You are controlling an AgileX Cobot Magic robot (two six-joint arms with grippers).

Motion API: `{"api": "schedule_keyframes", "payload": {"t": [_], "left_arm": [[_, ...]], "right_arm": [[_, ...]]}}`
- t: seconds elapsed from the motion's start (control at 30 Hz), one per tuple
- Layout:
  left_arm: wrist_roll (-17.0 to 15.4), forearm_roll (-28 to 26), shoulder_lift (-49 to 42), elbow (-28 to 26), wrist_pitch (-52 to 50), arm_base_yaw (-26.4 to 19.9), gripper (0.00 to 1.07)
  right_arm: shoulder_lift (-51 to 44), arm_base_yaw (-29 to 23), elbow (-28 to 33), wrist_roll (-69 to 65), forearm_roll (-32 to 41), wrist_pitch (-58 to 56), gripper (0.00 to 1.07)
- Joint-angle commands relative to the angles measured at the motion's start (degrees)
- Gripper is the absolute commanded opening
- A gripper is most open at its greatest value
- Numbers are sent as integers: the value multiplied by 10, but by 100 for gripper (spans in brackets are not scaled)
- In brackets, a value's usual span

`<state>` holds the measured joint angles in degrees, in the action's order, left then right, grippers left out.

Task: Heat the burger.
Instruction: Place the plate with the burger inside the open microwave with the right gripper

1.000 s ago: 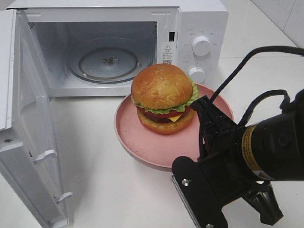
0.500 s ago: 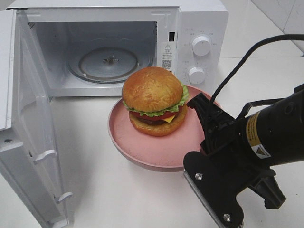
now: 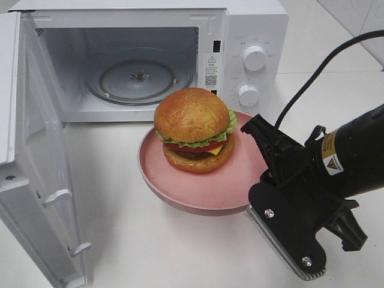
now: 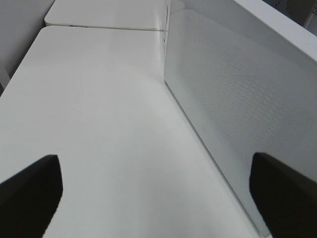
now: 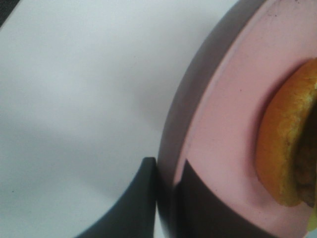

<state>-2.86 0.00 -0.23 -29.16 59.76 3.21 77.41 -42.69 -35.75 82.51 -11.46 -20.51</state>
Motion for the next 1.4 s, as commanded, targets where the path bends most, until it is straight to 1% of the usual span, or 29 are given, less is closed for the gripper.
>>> {"api": "schedule_keyframes", "payload": {"t": [0.03,0.3,0.57,0.63,0.67,0.7,0.83,1.07,1.1,1.17,1.27,1.33,1.4], "left_arm": [[1,4,-12,2,-4,-1,98],[1,4,-12,2,-4,-1,98],[1,4,-12,2,-4,-1,98],[1,4,-12,2,-4,-1,98],[1,4,-12,2,-4,-1,98],[1,4,-12,2,-4,-1,98],[1,4,-12,2,-4,-1,98],[1,4,-12,2,-4,-1,98],[1,4,-12,2,-4,-1,98],[1,4,-12,2,-4,-1,98],[1,4,-12,2,-4,-1,98],[1,4,-12,2,-4,-1,98],[1,4,-12,2,-4,-1,98]], "right_arm": [[-7,8,-5,23,9,42,0],[-7,7,-5,-16,-33,42,0],[-7,5,-5,-35,-31,51,0],[-7,-11,-5,-36,-33,53,0],[-7,-11,-5,-36,-33,53,0],[-3,-25,-5,-40,-33,54,0],[10,-34,-5,-47,-34,59,0],[47,-34,-45,-66,-33,59,0],[61,-34,-61,-70,-33,59,0],[66,-34,-66,-70,-33,59,0],[96,-34,-95,-91,-33,57,0],[103,-34,-101,-96,-33,57,0],[133,-34,-128,-115,-33,53,0]]}}
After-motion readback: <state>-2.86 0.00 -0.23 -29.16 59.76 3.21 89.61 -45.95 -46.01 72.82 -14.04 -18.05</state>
